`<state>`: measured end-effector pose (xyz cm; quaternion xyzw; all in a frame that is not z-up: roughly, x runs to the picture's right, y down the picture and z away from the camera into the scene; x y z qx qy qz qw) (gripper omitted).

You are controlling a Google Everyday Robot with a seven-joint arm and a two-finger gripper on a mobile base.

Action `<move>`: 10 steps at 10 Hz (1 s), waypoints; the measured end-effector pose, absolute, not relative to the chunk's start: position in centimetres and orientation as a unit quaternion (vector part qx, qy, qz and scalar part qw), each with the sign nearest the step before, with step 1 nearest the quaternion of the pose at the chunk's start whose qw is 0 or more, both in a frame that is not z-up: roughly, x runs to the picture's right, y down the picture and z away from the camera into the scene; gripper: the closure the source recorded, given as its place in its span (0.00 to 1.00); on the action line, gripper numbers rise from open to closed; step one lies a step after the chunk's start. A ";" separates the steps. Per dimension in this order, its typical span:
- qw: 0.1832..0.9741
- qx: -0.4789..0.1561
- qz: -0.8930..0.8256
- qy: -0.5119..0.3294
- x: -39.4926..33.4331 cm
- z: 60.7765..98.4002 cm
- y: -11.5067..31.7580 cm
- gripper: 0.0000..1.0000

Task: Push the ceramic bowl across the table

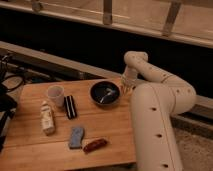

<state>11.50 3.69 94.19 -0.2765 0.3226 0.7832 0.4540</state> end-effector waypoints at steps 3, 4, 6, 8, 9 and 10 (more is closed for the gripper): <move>0.455 -0.296 0.783 0.304 11.0 93.6 4.4 0.82; 0.459 -0.300 0.780 0.300 9.9 93.8 4.1 0.82; 0.470 -0.306 0.766 0.315 7.6 93.6 5.1 0.82; 0.476 -0.313 0.759 0.314 5.8 93.3 5.7 0.82; 0.480 -0.316 0.756 0.313 5.6 93.0 5.8 0.82; 0.483 -0.320 0.752 0.314 5.3 93.1 6.1 0.82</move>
